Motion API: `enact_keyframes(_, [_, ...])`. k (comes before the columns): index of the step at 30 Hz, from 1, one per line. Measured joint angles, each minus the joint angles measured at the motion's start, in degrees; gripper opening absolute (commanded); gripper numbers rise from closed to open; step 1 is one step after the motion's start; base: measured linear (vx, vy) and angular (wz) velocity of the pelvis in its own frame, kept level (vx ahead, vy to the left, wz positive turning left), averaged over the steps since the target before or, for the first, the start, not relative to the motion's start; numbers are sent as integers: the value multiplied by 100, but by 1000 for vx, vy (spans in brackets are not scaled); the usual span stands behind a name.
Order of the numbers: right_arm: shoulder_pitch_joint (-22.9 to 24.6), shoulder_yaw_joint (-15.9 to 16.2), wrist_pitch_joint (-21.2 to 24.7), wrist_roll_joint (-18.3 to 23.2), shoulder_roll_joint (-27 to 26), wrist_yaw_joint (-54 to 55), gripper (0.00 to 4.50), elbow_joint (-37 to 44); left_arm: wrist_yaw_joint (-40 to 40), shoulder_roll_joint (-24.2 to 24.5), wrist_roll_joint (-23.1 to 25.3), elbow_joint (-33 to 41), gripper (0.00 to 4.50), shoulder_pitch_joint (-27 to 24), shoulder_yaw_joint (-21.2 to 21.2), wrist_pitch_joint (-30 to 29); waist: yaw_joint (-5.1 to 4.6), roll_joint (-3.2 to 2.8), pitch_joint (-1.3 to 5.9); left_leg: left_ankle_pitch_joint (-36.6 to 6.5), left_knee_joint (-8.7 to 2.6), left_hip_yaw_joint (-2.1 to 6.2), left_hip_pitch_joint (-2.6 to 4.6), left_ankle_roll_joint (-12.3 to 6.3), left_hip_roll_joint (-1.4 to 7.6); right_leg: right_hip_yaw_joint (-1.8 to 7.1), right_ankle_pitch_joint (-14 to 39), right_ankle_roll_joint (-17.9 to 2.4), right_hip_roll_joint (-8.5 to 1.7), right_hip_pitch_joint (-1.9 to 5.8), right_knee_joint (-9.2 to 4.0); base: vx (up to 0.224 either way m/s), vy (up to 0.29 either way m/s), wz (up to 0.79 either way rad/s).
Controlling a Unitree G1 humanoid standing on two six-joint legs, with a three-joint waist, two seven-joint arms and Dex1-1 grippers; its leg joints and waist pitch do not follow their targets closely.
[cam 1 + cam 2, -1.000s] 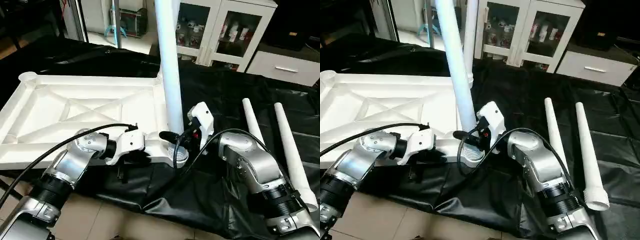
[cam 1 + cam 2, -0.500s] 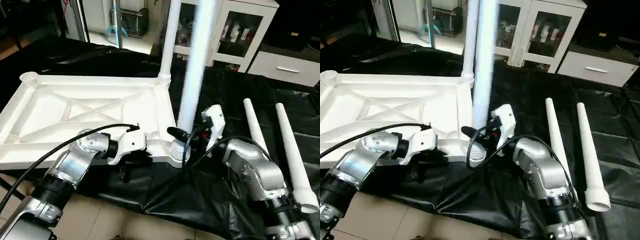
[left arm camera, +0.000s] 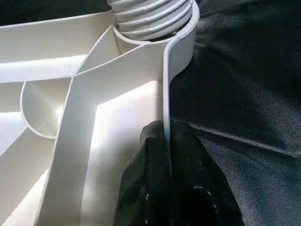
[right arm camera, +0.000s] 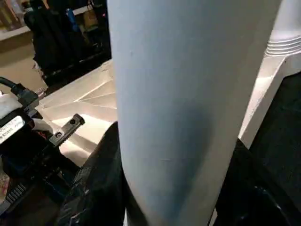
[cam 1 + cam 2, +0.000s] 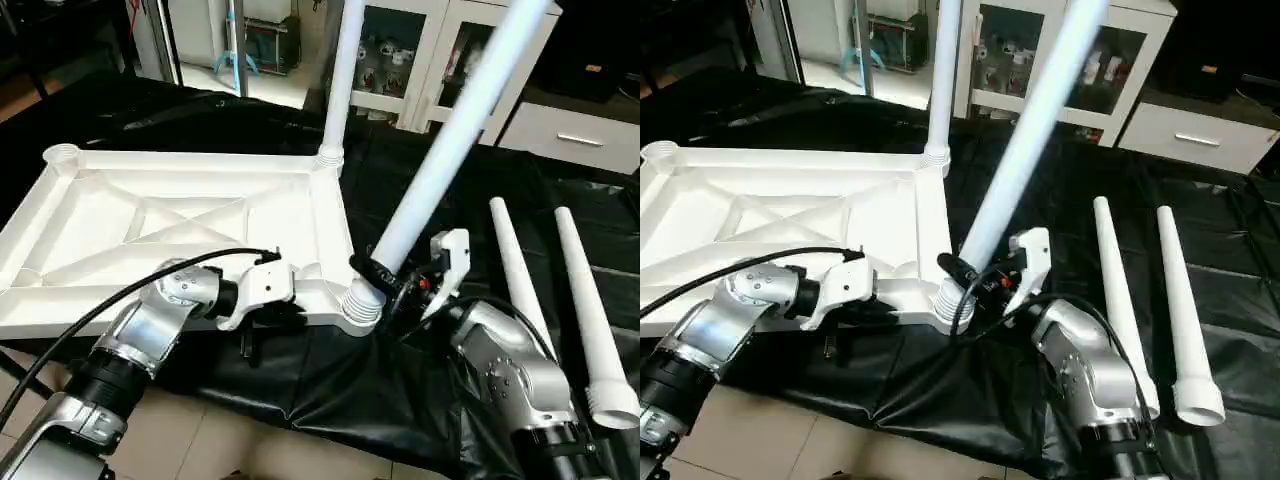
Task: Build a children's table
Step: Insert table leg to table base
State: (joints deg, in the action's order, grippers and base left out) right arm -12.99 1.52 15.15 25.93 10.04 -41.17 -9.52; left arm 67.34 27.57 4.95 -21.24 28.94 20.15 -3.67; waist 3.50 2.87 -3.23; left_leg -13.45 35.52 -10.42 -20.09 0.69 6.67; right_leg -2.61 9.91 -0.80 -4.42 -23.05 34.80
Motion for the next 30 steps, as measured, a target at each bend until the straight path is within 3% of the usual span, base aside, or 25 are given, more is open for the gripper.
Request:
enact_keyframes(7, [303,93,-337,-132,88,-76,187,220,8,-4,-2,-2,0,0,2,6,6,-7,1,0,-8,0,0,0,0,-1,3,3,0,0,-4,0,0,0])
enact_keyframes(16, [314,602,-437,-601,623,-200,187,616,26,-22,-14,-41,0,-1,19,13,6,-21,23,0,-23,0,2,0,0,-1,13,18,0,6,-13,0,0,0])
enact_keyframes(30, [-389,1014,369,-870,923,-454,187,505,34,27,-2,-39,0,-37,40,-20,-12,48,83,0,-52,0,15,1,0,-4,12,19,0,29,-37,0,0,0])
